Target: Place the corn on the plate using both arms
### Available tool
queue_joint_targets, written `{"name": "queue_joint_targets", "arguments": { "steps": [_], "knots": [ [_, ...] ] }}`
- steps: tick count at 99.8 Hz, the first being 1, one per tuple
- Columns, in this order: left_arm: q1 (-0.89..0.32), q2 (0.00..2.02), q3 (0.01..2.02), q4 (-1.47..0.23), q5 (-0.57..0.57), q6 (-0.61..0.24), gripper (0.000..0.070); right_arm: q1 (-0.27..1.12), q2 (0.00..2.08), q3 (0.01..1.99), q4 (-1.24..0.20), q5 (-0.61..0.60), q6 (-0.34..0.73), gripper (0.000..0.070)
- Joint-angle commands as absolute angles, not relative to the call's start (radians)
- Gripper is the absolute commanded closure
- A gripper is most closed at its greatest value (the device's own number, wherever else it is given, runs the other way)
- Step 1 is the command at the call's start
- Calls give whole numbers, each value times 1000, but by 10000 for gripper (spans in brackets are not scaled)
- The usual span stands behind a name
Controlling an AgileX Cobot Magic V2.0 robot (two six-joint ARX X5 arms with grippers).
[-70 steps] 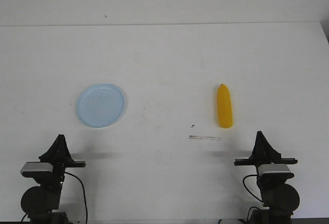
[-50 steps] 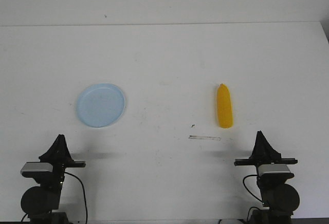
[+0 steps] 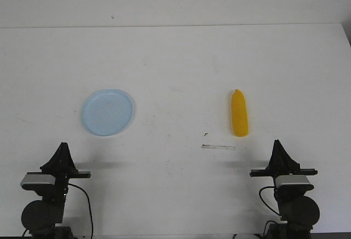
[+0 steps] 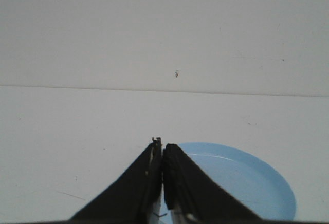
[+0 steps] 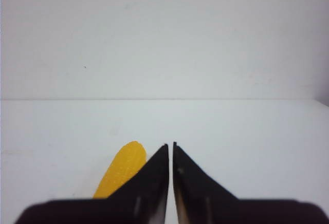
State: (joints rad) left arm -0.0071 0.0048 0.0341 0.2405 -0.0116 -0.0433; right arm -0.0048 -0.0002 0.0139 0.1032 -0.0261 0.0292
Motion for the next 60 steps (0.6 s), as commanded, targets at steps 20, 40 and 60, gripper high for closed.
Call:
{"name": "queue_joint_targets", "arguments": {
  "steps": [20,40,60],
  "knots": [
    [-7,5,42,297,-53,-45,699,-2,1,13,112,-27,24,687],
    [-7,23,113,242,-113,-46,699,-2,1,13,112,-27,24,687],
    [-7,133,240,163,-113,-45,699,-2,1,13,112,-26,24,687]
  ]
}}
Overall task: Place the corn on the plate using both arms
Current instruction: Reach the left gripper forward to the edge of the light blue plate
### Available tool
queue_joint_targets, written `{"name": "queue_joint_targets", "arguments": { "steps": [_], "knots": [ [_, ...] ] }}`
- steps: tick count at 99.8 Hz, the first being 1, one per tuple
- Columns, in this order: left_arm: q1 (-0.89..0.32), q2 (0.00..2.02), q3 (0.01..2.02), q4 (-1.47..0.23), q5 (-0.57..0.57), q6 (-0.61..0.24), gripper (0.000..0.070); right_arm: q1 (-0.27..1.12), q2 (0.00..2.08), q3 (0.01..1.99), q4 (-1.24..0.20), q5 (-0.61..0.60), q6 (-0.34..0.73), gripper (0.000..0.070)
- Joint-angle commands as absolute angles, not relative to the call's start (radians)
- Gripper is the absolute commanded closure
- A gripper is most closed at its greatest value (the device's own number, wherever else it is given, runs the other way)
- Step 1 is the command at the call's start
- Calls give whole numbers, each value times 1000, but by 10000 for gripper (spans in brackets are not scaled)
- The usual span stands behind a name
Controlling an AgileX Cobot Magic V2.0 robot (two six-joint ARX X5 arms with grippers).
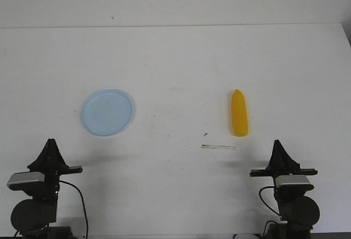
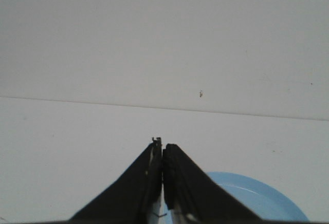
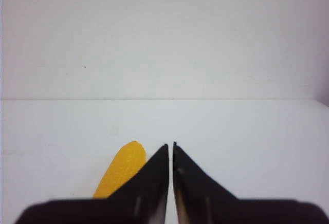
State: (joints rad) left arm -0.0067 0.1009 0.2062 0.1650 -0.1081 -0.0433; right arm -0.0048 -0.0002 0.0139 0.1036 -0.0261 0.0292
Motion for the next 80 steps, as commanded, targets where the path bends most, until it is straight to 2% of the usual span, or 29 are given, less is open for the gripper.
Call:
{"name": "queue_joint_targets", "arguments": {
  "steps": [1,69,80],
  "knots": [
    [-7,140,245,161,-113,-45,699,-2,1,13,112,-27,24,687],
    [-7,824,735,117,-89,-39,699,-2,1,13,112,-26,24,687],
    [-1,932,829,49,-74,-39,699,-2,1,13,112,-27,24,687]
  ]
}}
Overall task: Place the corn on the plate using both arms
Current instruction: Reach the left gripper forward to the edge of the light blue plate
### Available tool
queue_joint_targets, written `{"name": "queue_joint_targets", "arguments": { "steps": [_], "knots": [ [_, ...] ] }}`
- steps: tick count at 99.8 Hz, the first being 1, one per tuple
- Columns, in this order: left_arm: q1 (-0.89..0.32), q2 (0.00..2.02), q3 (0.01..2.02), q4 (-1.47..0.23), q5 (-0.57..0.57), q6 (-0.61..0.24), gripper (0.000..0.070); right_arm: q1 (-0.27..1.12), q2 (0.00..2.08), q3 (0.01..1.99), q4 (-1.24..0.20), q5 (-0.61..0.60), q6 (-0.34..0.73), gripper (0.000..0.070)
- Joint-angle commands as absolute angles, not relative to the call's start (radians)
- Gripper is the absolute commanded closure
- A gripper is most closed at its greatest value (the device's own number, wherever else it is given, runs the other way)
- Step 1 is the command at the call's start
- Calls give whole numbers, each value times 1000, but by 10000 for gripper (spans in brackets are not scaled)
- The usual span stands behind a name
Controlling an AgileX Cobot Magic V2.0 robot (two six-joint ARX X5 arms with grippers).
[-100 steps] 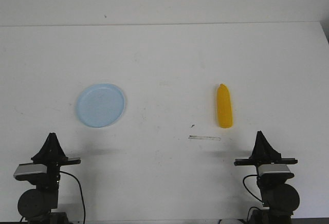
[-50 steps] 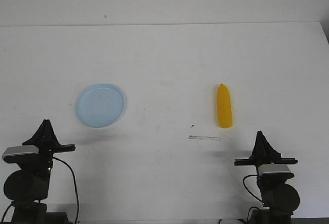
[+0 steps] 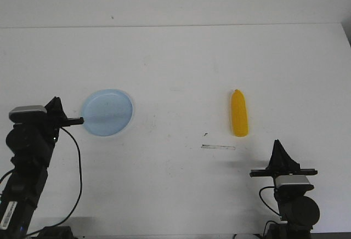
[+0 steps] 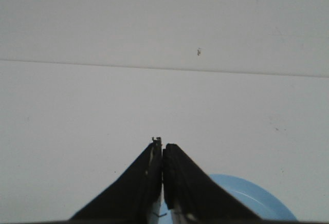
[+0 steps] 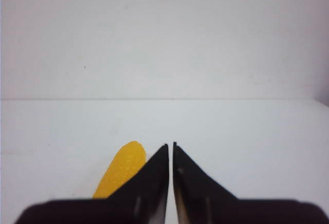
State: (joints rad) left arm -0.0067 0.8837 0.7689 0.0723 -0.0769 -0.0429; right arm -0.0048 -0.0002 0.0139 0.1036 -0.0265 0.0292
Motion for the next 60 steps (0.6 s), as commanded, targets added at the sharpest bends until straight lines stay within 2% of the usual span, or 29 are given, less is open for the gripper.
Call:
{"name": "queue_joint_targets", "arguments": {
  "steps": [1,15,32,41,51,60],
  "knots": [
    [0,942,839,38,-74,-39,699,-2,1,13,112,-27,24,687],
    [7,1074,989,-175,-74,-64,699,-2,1,13,112,-27,24,687],
    [44,1230,1143,-378,-73,-252,699,-2,1,13,112,-27,24,687],
    [62,1306,1213,-490,-60,-297,699,-2,1,13,112,-27,24,687],
    [98,1388,1271,-594,2,-297,699,-2,1,13,112,-26,24,687],
    [135,1451,1296,-648,125,-297,699,-2,1,13,112,-27,24,687]
  ]
}}
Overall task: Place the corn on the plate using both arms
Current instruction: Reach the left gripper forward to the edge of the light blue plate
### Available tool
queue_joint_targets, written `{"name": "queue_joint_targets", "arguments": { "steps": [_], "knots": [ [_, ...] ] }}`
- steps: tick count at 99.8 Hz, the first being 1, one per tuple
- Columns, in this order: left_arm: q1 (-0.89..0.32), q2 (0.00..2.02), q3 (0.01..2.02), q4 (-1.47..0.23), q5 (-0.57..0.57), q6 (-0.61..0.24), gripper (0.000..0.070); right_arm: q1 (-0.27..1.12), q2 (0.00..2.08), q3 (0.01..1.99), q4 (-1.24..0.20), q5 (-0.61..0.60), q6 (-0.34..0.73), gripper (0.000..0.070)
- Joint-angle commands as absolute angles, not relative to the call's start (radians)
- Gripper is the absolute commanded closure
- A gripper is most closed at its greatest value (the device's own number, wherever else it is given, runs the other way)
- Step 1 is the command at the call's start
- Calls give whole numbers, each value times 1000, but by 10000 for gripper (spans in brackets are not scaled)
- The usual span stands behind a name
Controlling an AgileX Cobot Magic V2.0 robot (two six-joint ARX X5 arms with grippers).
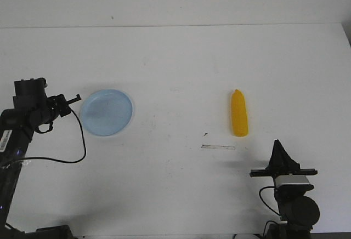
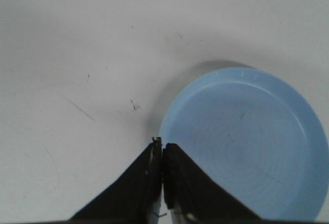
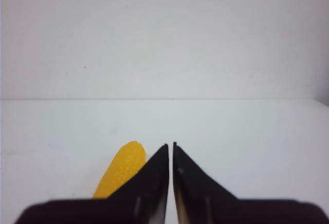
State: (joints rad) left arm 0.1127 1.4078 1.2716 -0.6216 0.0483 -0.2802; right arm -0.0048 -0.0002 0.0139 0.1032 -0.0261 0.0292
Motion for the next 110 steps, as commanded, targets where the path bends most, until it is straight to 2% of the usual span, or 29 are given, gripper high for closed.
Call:
{"name": "queue_joint_targets", "arguments": {
  "steps": [1,14,30,45,53,110],
  "knots": [
    [139,1458,1298,-653,142,-297,699,-2,1,13,112,-27,24,687],
    [185,1538,1302,-693,344,-298,699,-2,1,13,112,-27,24,687],
    [208,1613,1302,-718,360,-309,681,-2,1,13,112,-27,24,687],
    [217,1678,1302,-737,360,-308,490,-2,1,13,112,-27,24,687],
    [216,1706,1302,-748,360,-308,452,-2,1,13,112,-27,24,687],
    [196,1787,1301,-678,368,-304,458,-2,1,13,112,-26,24,687]
  ]
}}
